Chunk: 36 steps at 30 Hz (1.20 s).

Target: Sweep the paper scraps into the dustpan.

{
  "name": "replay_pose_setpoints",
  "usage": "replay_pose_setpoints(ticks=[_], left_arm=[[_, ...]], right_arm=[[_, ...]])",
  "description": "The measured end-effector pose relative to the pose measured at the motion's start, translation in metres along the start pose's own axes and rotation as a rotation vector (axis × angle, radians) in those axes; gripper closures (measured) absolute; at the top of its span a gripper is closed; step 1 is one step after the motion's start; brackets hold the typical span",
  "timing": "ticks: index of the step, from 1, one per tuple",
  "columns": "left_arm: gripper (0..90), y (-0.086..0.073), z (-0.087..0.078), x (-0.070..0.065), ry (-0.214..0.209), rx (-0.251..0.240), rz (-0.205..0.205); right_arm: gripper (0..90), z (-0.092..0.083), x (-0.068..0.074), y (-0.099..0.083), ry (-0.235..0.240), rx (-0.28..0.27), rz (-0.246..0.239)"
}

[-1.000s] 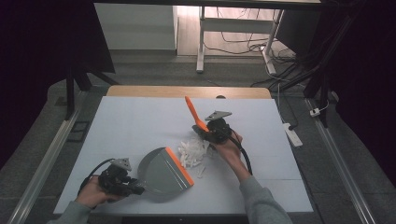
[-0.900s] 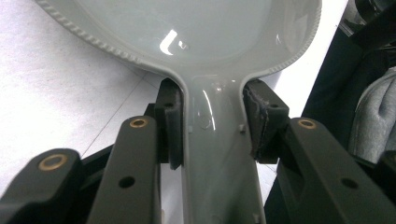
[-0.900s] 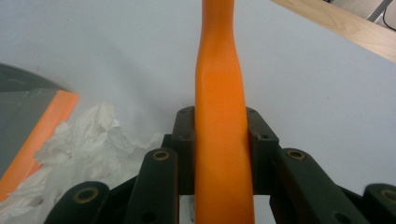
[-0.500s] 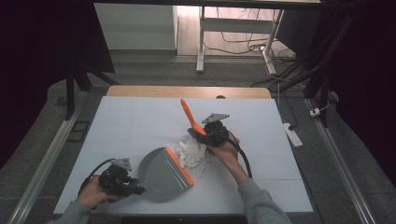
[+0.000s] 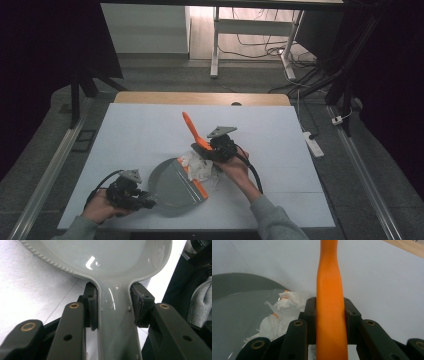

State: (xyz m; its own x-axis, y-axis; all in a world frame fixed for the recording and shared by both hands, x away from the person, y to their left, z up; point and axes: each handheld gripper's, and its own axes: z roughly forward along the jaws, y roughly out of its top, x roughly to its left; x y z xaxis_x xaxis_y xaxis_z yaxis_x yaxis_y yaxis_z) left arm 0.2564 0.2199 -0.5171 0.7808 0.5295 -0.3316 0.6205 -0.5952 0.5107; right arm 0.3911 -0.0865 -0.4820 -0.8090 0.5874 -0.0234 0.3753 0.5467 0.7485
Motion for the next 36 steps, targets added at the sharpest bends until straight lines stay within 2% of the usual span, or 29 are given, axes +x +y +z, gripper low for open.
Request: replay_pose_setpoints(ticks=[6, 14, 21, 27, 32, 36], left_arm=[[61.3, 0.0, 0.0, 0.0, 0.001, -0.001, 0.0], [61.3, 0.0, 0.0, 0.0, 0.0, -0.001, -0.001], [61.3, 0.0, 0.001, -0.001, -0.001, -0.002, -0.002], [61.3, 0.0, 0.001, 0.0, -0.002, -0.003, -0.002], [61.3, -0.001, 0.001, -0.001, 0.0, -0.006, -0.005], [61.3, -0.001, 0.001, -0.001, 0.0, -0.007, -0.005]], right_arm=[[70.0, 0.001, 0.011, 0.003, 0.043, -0.01, -0.004], [70.0, 0.002, 0.032, 0.009, 0.078, -0.012, -0.049], [70.0, 0.003, 0.042, 0.011, 0.094, -0.018, -0.076], [70.0, 0.002, 0.053, 0.014, 0.142, -0.031, -0.085], [70.0, -0.006, 0.056, 0.018, 0.145, -0.068, -0.096], [70.0, -0.015, 0.052, 0.022, 0.139, -0.103, -0.082]])
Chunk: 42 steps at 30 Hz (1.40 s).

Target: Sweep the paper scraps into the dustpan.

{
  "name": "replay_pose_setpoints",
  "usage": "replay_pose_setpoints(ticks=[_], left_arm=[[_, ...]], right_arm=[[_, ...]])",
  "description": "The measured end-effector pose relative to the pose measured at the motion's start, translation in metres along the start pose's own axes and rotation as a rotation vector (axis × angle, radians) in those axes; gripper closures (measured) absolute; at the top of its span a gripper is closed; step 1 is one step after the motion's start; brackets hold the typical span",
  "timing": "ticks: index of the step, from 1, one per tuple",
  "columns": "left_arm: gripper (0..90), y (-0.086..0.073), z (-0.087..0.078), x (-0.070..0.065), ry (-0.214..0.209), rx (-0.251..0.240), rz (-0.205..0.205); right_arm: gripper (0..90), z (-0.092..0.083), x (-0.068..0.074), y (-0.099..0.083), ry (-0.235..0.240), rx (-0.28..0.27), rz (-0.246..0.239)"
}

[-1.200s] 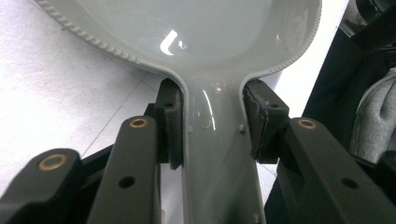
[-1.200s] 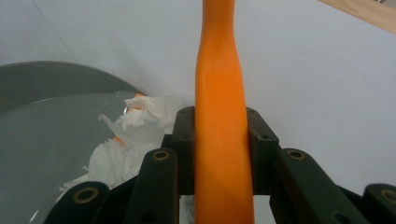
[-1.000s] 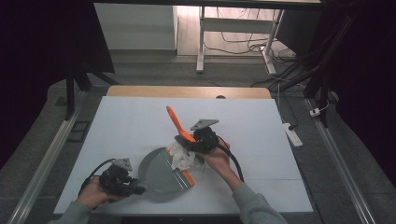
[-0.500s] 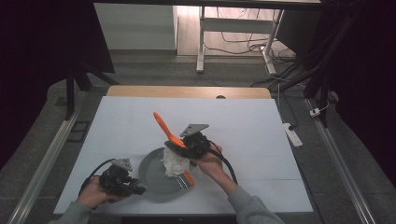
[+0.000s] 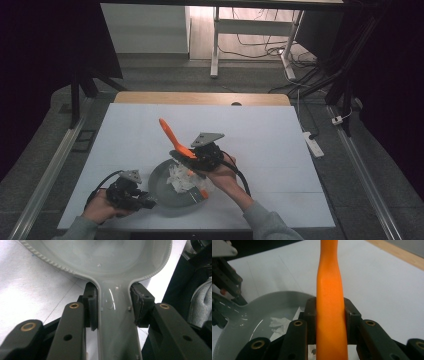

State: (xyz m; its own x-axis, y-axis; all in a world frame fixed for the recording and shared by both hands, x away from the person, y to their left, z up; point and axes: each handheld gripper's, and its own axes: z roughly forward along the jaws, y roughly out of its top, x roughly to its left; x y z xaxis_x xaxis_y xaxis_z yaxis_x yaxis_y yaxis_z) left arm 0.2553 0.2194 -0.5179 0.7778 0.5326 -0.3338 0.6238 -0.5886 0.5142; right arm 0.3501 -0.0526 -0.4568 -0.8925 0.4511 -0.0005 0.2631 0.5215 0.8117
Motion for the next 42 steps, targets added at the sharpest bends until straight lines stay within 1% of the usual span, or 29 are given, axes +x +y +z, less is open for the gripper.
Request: replay_pose_setpoints(ticks=[4, 12, 16, 18, 22, 24, 27, 32, 36, 38, 42], left_arm=[[61.3, 0.0, 0.0, 0.0, -0.001, 0.0, 0.0], [61.3, 0.0, 0.0, 0.0, 0.001, -0.001, 0.0], [61.3, 0.0, 0.0, 0.0, 0.0, -0.001, 0.0], [61.3, 0.0, 0.0, 0.0, 0.0, -0.001, -0.002], [61.3, 0.0, 0.0, -0.001, 0.001, -0.001, -0.001], [61.3, -0.001, 0.0, -0.001, 0.003, -0.002, -0.001], [61.3, -0.001, 0.0, 0.0, 0.004, -0.003, -0.001], [61.2, -0.001, 0.0, 0.0, 0.004, -0.005, -0.001], [61.3, -0.001, 0.0, 0.0, 0.002, -0.007, -0.005], [61.2, -0.002, 0.0, 0.0, 0.004, -0.007, -0.007], [61.2, -0.002, 0.0, 0.001, 0.007, -0.012, -0.015]], right_arm=[[70.0, -0.008, -0.004, 0.003, -0.01, -0.023, 0.008], [70.0, -0.02, -0.014, 0.003, -0.038, -0.049, 0.033], [70.0, -0.028, -0.026, 0.002, -0.066, -0.067, 0.061], [70.0, -0.031, -0.033, 0.0, -0.084, -0.067, 0.079], [70.0, -0.034, -0.046, -0.005, -0.134, -0.057, 0.107], [70.0, -0.034, -0.053, -0.009, -0.148, -0.049, 0.123], [70.0, -0.032, -0.06, -0.013, -0.167, -0.033, 0.132], [70.0, -0.027, -0.07, -0.019, -0.183, -0.008, 0.153], [70.0, -0.02, -0.078, -0.021, -0.196, 0.007, 0.158], [70.0, -0.016, -0.082, -0.022, -0.201, 0.021, 0.152], [70.0, -0.005, -0.089, -0.024, -0.207, 0.048, 0.164]])
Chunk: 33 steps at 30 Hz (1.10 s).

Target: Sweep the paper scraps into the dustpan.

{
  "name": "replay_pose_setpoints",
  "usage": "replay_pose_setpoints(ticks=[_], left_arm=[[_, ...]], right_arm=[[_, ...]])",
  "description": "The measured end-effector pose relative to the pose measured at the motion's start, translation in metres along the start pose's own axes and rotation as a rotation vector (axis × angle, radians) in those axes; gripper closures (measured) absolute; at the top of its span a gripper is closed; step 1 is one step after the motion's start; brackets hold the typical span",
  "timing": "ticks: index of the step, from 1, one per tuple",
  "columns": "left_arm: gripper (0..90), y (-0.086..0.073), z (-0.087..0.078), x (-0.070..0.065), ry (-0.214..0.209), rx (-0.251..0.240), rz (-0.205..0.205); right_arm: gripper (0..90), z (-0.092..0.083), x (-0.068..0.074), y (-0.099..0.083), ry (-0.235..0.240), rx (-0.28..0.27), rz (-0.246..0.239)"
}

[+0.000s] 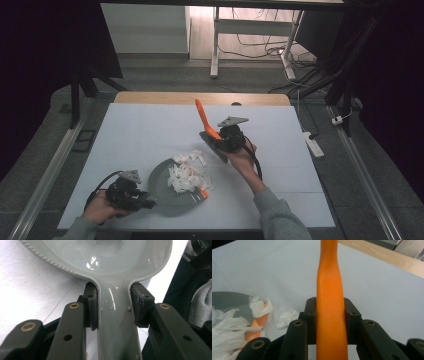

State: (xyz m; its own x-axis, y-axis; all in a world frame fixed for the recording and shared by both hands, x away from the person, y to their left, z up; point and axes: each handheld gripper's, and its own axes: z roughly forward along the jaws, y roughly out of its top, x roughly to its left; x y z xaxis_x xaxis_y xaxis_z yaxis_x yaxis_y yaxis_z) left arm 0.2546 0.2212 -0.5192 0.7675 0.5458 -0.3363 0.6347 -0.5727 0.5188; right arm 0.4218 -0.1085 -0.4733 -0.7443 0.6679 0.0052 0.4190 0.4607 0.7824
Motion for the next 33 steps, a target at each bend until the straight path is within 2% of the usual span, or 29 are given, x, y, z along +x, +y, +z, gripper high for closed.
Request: replay_pose_setpoints(ticks=[3, 10, 20, 27, 31, 33], left_arm=[[61.3, 0.0, 0.0, 0.001, -0.003, -0.001, -0.002], [61.3, 0.0, 0.0, 0.0, -0.002, -0.002, -0.003], [61.3, 0.0, 0.001, 0.001, 0.0, -0.003, -0.004], [61.3, 0.0, 0.001, 0.0, 0.0, -0.003, -0.005], [61.3, 0.0, 0.001, 0.001, 0.0, -0.002, -0.005], [61.3, 0.0, 0.001, 0.001, 0.0, -0.001, -0.005]], right_arm=[[70.0, 0.009, 0.001, 0.001, -0.009, 0.027, -0.011], [70.0, 0.025, 0.014, 0.008, -0.03, 0.074, -0.072], [70.1, 0.037, 0.038, 0.012, -0.014, 0.116, -0.152], [70.1, 0.032, 0.062, 0.009, 0.064, 0.108, -0.186], [70.1, 0.028, 0.076, 0.005, 0.09, 0.116, -0.229], [70.1, 0.025, 0.082, 0.003, 0.115, 0.111, -0.225]])
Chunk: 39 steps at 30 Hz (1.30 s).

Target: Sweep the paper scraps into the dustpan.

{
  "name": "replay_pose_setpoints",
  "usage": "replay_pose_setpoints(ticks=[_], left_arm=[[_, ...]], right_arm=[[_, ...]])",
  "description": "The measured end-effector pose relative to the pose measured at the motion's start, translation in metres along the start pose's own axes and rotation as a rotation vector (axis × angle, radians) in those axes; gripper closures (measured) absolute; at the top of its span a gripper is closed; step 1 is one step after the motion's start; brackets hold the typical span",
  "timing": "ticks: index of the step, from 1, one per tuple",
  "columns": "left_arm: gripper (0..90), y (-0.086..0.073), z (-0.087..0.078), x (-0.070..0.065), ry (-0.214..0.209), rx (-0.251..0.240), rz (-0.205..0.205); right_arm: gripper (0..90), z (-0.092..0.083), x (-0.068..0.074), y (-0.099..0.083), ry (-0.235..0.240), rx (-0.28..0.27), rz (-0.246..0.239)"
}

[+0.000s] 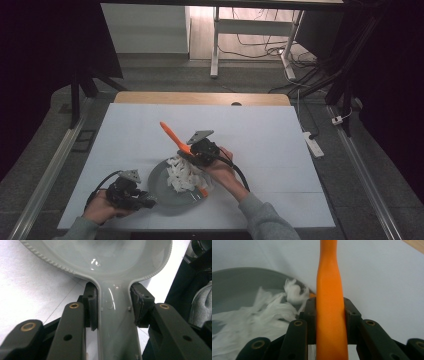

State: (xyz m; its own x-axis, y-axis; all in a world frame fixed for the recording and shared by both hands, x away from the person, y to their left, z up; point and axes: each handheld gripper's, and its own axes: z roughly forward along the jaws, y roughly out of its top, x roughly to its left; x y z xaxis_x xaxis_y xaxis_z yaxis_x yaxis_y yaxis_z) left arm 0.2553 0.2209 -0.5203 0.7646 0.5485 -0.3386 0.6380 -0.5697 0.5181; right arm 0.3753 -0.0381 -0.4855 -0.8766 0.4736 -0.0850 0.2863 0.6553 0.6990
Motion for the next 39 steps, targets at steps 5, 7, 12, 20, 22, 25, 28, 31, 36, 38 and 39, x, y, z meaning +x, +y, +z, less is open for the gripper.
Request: replay_pose_setpoints(ticks=[5, 7, 12, 20, 22, 25, 28, 31, 36, 38, 39], left_arm=[[61.3, 0.0, 0.0, 0.0, 0.001, -0.002, 0.0], [61.3, 0.0, 0.0, 0.0, 0.001, -0.003, -0.002], [61.3, 0.0, 0.0, 0.0, 0.002, -0.002, -0.001], [61.3, -0.001, 0.001, -0.001, -0.002, 0.0, -0.003], [61.3, -0.001, 0.001, -0.001, -0.003, 0.0, -0.002], [61.3, -0.001, 0.001, -0.002, -0.003, 0.003, -0.001], [61.3, -0.001, 0.001, -0.003, -0.004, 0.004, 0.002], [61.3, -0.001, 0.001, -0.003, -0.004, 0.004, 0.003], [61.3, -0.001, 0.001, -0.003, -0.005, 0.005, 0.004], [61.3, -0.001, 0.001, -0.003, -0.005, 0.005, 0.005], [61.3, -0.001, 0.001, -0.004, -0.004, 0.006, 0.005]], right_arm=[[70.1, -0.01, 0.016, 0.003, 0.068, -0.024, -0.012], [70.1, -0.015, 0.021, 0.004, 0.094, -0.041, -0.009], [70.1, -0.033, 0.016, 0.006, 0.065, -0.117, 0.02], [70.0, -0.063, -0.004, -0.011, 0.01, -0.159, 0.134], [70.0, -0.073, -0.007, -0.019, -0.027, -0.159, 0.146], [70.1, -0.081, -0.01, -0.029, -0.056, -0.145, 0.18], [70.0, -0.082, -0.015, -0.041, -0.08, -0.119, 0.211], [70.0, -0.077, -0.02, -0.049, -0.104, -0.088, 0.232], [70.0, -0.066, -0.02, -0.052, -0.097, -0.056, 0.254], [70.0, -0.059, -0.017, -0.053, -0.086, -0.036, 0.258], [70.1, -0.054, -0.013, -0.052, -0.084, -0.026, 0.251]])
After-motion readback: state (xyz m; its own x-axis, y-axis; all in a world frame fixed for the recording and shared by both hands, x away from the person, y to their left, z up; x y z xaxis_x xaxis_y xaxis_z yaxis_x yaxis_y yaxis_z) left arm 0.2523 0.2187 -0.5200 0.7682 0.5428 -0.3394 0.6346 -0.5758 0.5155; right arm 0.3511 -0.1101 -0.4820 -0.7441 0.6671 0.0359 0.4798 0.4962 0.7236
